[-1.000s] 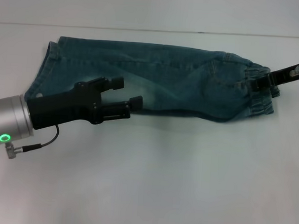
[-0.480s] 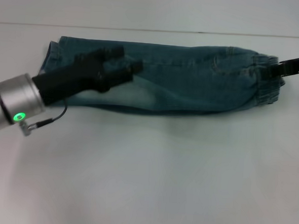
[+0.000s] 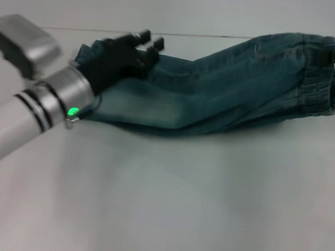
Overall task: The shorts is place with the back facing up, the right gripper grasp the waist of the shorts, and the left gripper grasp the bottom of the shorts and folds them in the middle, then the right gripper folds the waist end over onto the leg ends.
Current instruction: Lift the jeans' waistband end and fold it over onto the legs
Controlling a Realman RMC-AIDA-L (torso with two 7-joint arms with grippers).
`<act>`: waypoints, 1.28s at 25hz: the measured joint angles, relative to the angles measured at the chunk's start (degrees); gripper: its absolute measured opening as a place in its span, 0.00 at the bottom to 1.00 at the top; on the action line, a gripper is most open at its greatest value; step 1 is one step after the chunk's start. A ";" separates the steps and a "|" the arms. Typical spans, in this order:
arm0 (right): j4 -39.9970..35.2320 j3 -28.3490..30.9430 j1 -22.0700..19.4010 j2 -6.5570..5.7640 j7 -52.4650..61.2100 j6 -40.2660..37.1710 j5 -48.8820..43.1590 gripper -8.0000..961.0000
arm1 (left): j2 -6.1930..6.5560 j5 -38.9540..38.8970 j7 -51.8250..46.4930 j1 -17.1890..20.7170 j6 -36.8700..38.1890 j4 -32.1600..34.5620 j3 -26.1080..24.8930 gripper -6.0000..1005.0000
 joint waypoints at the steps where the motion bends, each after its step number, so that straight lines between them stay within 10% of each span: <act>1: -0.01 0.78 -0.09 -0.23 -0.16 -1.00 0.91 0.24 | -0.01 0.03 1.41 -1.11 -2.07 -1.42 0.10 0.43; 11: 0.03 2.93 0.68 -1.87 -1.11 -5.49 7.49 0.19 | 0.01 0.61 12.80 -9.12 -9.97 -16.86 0.92 0.03; 19: 0.14 2.56 4.04 -1.92 -0.82 -6.05 7.94 0.16 | 0.02 2.02 15.87 -13.16 -7.60 -26.66 -1.38 0.01; 32: 0.39 1.83 6.88 -2.02 -0.52 -6.68 8.02 0.15 | 0.01 28.49 19.61 -12.86 -10.44 -36.20 -27.78 0.03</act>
